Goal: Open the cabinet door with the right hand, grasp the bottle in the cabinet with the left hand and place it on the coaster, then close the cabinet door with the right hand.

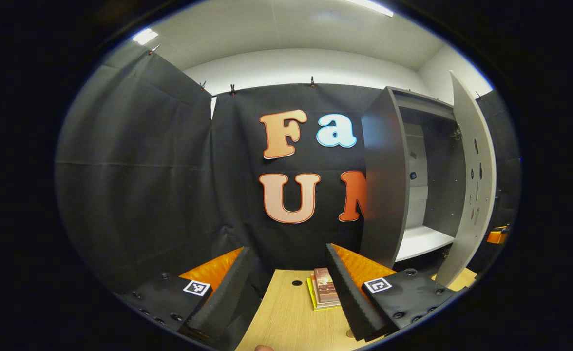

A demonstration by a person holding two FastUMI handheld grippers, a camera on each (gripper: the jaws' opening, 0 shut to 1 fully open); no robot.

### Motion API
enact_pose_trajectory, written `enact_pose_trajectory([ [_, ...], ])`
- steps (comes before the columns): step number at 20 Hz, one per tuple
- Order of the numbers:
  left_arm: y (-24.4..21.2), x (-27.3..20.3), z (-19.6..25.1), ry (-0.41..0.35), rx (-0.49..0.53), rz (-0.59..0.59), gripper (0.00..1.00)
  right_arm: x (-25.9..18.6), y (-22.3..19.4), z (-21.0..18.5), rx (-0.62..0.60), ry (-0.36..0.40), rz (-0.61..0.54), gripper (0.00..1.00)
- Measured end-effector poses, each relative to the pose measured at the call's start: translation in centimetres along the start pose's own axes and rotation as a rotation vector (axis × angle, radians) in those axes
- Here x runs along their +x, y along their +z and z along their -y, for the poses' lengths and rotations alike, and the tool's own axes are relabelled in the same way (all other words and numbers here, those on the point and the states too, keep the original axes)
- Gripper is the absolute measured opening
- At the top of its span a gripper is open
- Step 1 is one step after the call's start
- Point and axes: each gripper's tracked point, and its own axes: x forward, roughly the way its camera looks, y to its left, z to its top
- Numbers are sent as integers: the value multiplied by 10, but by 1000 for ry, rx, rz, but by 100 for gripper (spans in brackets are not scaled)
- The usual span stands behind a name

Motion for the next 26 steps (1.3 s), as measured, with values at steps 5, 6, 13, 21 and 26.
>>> enact_pose_trajectory([
  [5, 2, 0, -21, 28, 5, 9, 99, 21, -2, -23, -38, 57, -8, 94],
  [6, 3, 0, -26, 38, 6, 10, 99, 27, -2, -28, -38, 60, -11, 94],
  [13, 5, -6, -54, 86, 15, 20, 99, 47, -1, -41, -28, 69, -15, 94],
  [21, 6, -7, -77, 131, 24, 25, 99, 67, 0, -49, -53, 58, -11, 93],
  [26, 3, -5, -86, 147, 22, 21, 99, 74, 0, -50, -64, 48, -13, 94],
])
